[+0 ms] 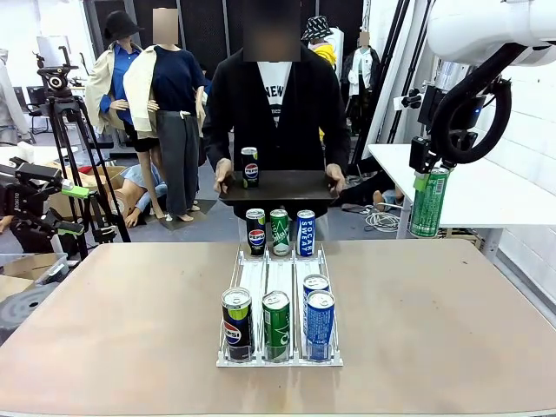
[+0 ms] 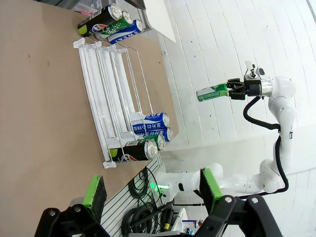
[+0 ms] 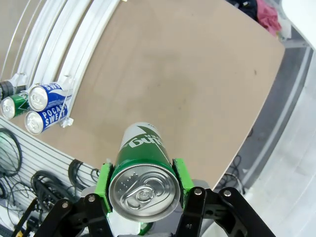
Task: Retrieve and hand over the desired beverage to the person.
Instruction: Place the picked can on the Handle tray extended by the person.
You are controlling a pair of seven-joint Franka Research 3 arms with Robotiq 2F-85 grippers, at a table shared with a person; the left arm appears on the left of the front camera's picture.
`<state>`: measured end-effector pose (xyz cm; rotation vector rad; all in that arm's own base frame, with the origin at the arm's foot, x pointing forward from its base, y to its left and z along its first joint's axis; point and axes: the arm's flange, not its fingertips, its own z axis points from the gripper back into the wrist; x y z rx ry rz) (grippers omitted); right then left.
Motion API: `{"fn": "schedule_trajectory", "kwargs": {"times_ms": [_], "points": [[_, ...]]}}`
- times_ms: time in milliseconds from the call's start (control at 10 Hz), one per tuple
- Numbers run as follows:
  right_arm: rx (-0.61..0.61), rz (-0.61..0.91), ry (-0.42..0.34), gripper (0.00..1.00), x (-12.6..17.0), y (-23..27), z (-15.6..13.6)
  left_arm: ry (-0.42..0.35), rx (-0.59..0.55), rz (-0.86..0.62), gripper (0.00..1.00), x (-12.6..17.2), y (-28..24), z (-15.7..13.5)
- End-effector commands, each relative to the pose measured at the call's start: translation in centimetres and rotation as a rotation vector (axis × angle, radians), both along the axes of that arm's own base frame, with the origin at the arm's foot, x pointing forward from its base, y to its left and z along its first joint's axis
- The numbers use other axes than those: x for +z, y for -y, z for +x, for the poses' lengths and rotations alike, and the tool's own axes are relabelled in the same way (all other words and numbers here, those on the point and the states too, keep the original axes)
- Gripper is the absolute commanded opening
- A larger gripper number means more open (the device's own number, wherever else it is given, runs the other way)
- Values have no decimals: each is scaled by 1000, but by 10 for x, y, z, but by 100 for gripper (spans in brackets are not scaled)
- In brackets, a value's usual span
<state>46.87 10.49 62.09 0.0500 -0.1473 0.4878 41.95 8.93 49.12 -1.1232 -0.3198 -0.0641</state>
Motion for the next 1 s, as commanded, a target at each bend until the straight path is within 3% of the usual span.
{"fn": "schedule_trajectory", "kwargs": {"times_ms": [0, 900], "points": [[-14, 2, -1, 12, 4, -2, 0, 2, 1, -2, 100, 1, -1, -1], [-14, 2, -1, 12, 4, -2, 0, 2, 1, -2, 100, 1, -1, -1]]}}
